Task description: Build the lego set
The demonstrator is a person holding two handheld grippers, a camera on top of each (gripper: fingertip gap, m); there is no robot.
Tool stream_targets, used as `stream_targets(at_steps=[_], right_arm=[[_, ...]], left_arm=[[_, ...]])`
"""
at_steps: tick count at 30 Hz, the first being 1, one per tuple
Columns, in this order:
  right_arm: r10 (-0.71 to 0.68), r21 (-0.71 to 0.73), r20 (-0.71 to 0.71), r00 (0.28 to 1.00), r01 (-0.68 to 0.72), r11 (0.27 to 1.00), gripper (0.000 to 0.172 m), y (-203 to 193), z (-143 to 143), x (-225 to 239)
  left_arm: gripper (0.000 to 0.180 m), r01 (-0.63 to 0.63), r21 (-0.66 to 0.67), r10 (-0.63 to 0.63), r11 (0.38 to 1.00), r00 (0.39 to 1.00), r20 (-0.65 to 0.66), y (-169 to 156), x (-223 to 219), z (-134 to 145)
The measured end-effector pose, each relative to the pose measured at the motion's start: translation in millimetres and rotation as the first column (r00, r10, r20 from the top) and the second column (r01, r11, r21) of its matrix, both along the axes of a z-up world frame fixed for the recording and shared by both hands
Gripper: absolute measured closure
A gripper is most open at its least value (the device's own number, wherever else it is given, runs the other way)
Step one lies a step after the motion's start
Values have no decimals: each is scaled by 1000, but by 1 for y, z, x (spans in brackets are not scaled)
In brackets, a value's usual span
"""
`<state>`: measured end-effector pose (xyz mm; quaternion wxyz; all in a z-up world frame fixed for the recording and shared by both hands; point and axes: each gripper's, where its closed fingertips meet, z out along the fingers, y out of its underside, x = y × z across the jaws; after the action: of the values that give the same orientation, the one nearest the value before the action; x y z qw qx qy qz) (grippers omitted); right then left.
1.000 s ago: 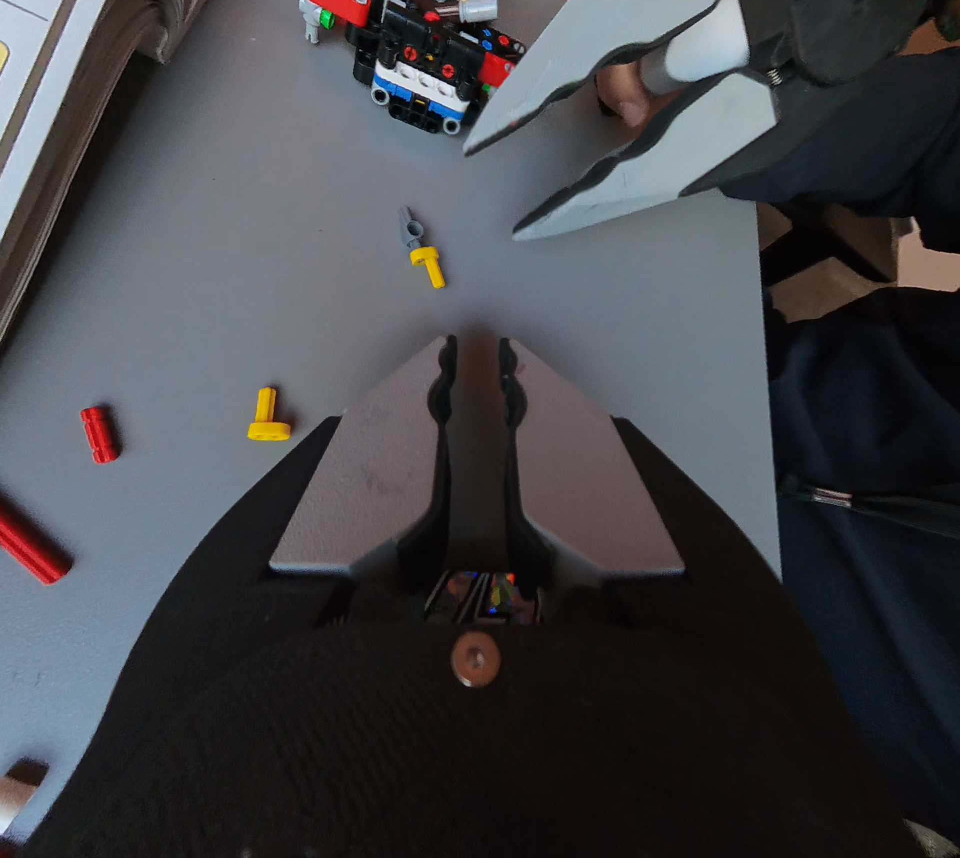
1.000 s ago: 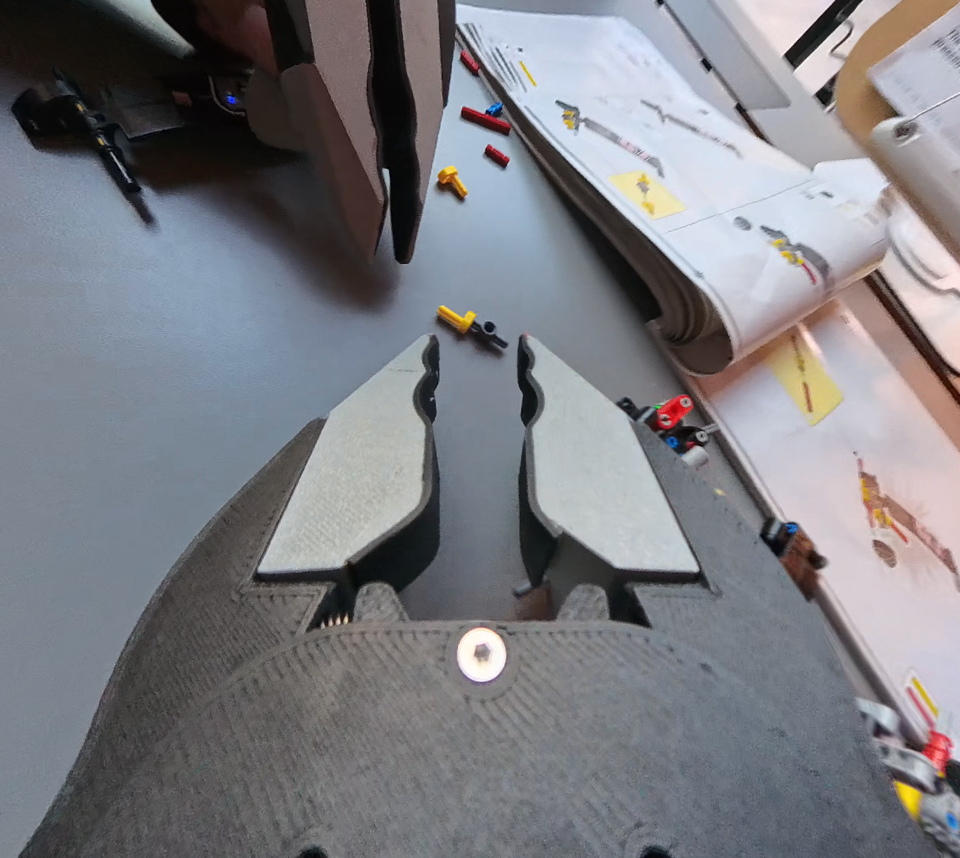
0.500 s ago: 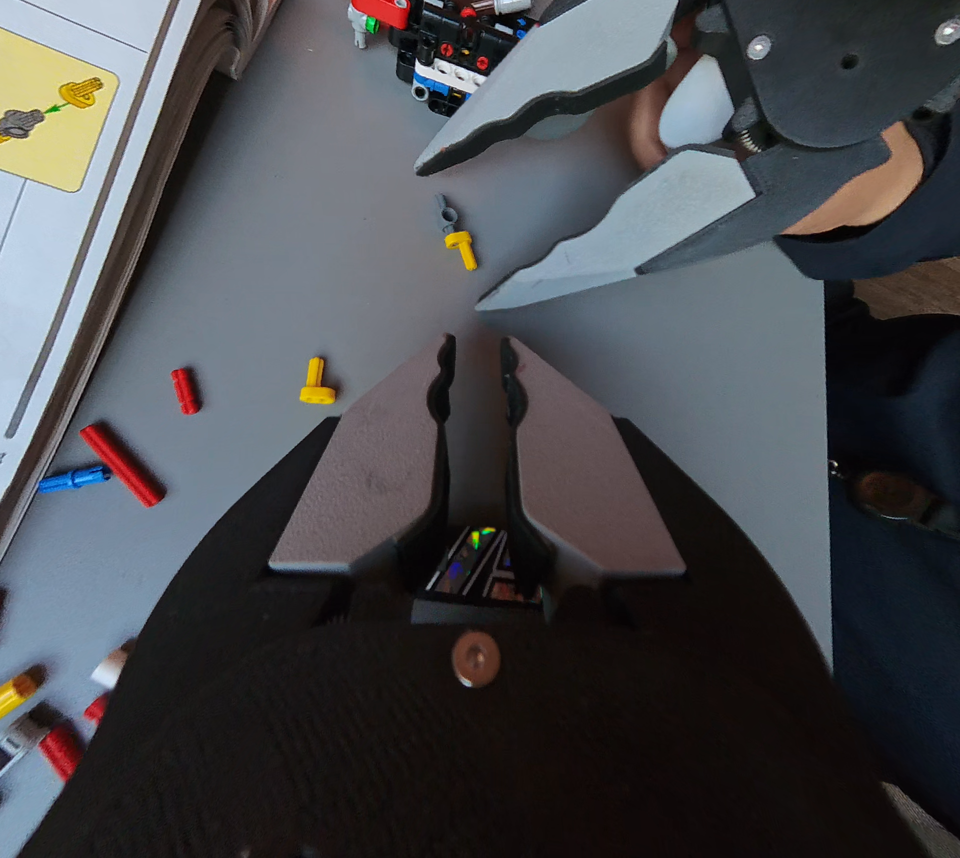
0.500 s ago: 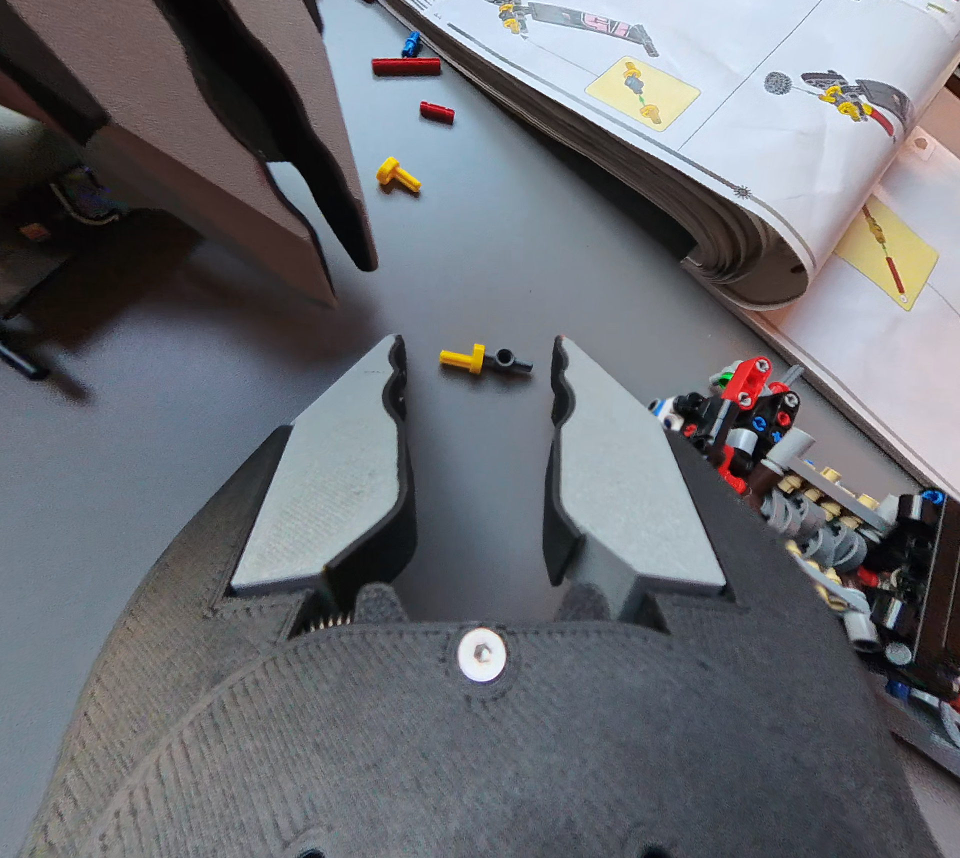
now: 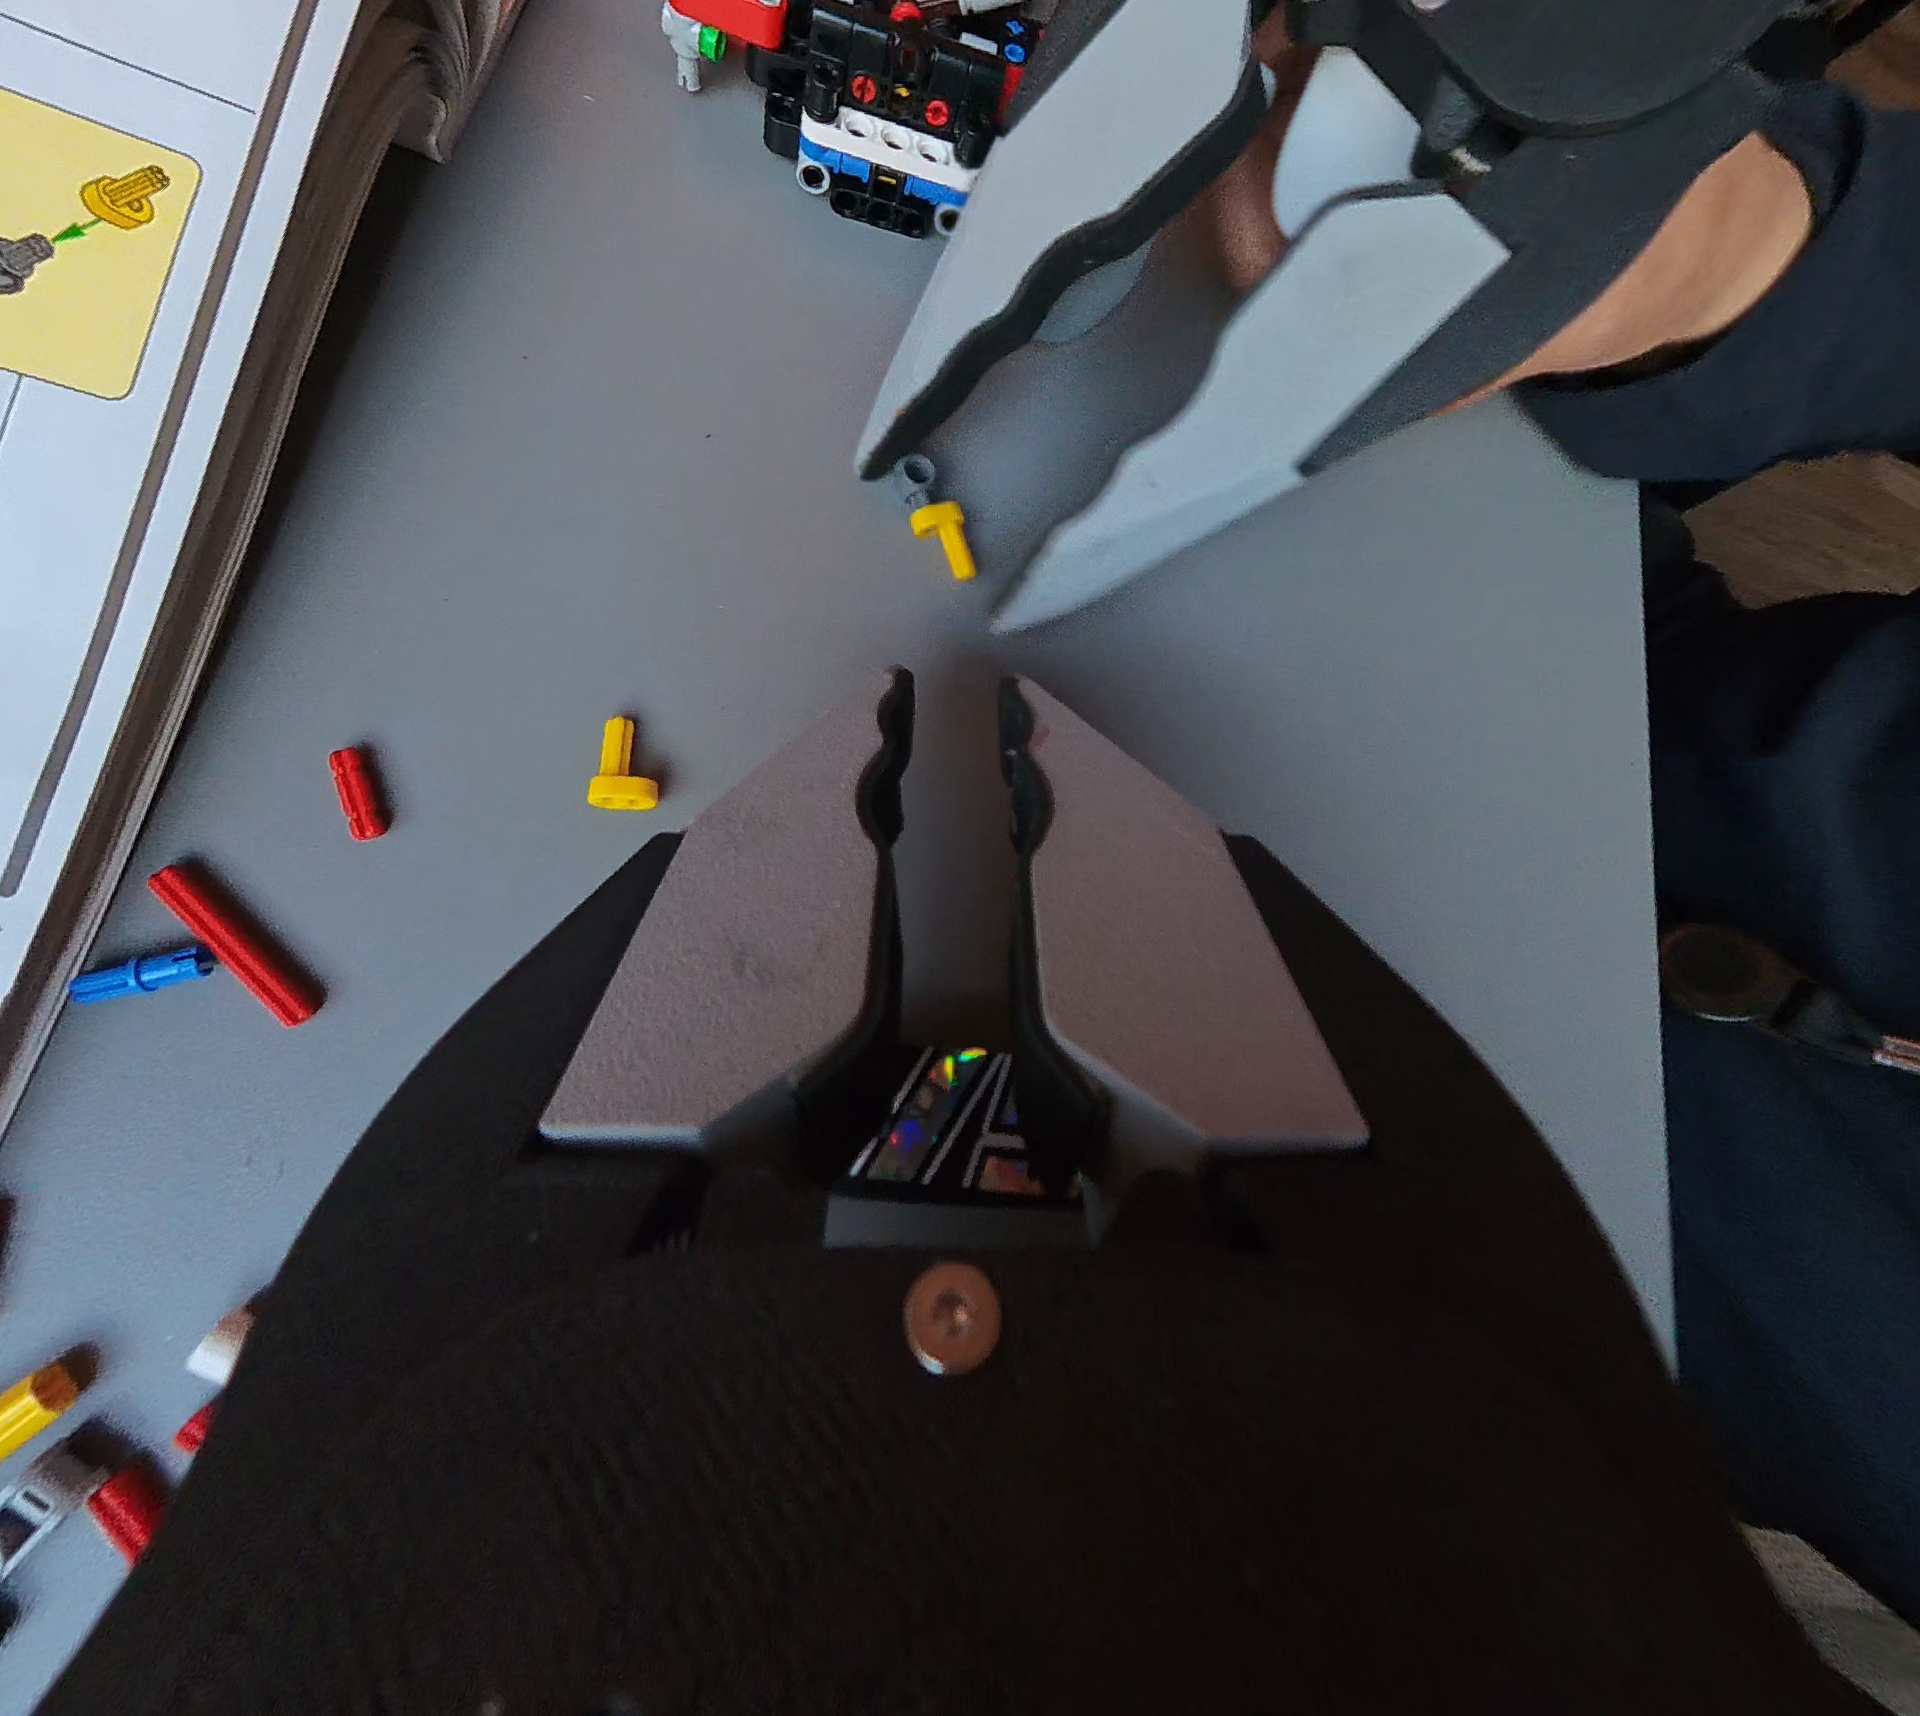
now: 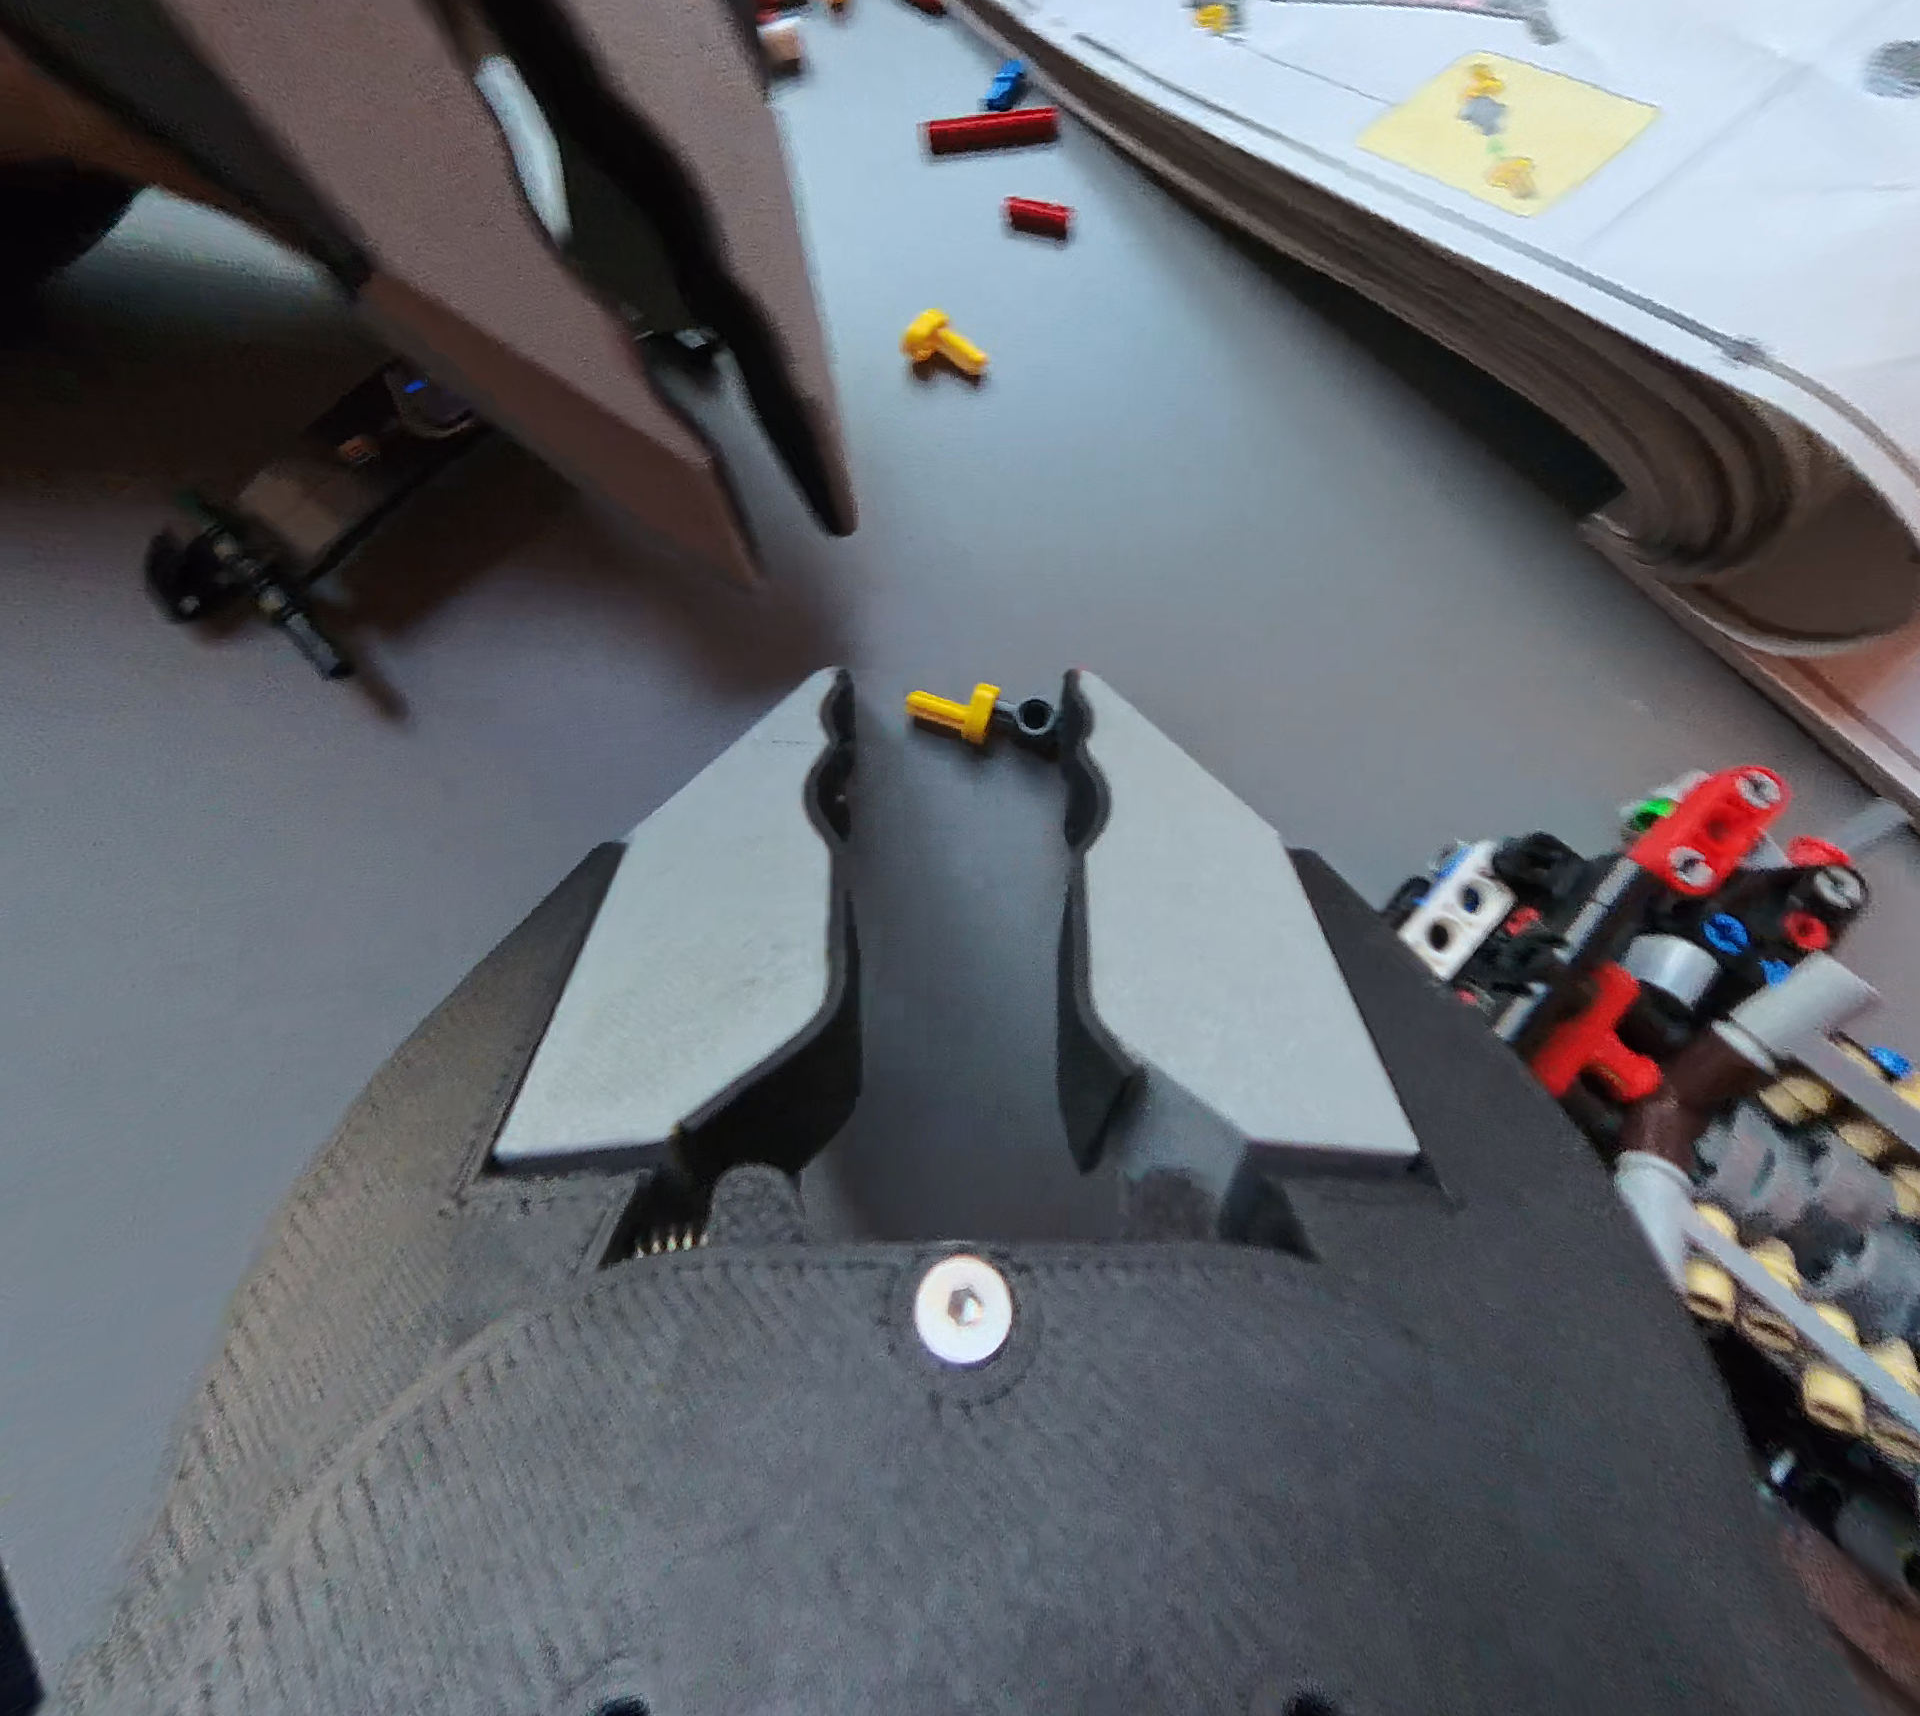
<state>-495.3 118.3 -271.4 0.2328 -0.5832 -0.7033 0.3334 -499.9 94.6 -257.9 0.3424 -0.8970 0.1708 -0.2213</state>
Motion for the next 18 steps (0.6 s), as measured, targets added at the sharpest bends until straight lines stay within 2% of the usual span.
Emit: stream_targets(at_steps=[2,4,6,9,12,14,18], right_arm=[[96,24,-3,995,-96,995,120,-10,0,6],[128,77,-32,991,-125,989,117,-9,3,12],[80,95,-52,995,-75,993,117,1,5,14],[-57,31,6,998,57,998,108,11,-2,14],[-115,30,5,993,115,993,114,4,-1,20],[-77,58,3,997,77,995,118,-3,-2,24],[-45,60,-1,999,45,997,125,0,-2,18]], left_arm=[[167,14,11,-14,1000,1000,-19,-1,-1,1],[167,24,26,-23,999,999,-36,-1,-3,2],[167,32,41,-30,999,998,-53,0,-4,3],[169,37,60,-30,998,993,-111,9,-12,3],[173,72,15,-70,997,990,-120,14,-8,-3],[180,118,-26,-120,993,984,-131,16,0,-9],[180,187,-65,-196,980,962,-188,27,11,-16]])
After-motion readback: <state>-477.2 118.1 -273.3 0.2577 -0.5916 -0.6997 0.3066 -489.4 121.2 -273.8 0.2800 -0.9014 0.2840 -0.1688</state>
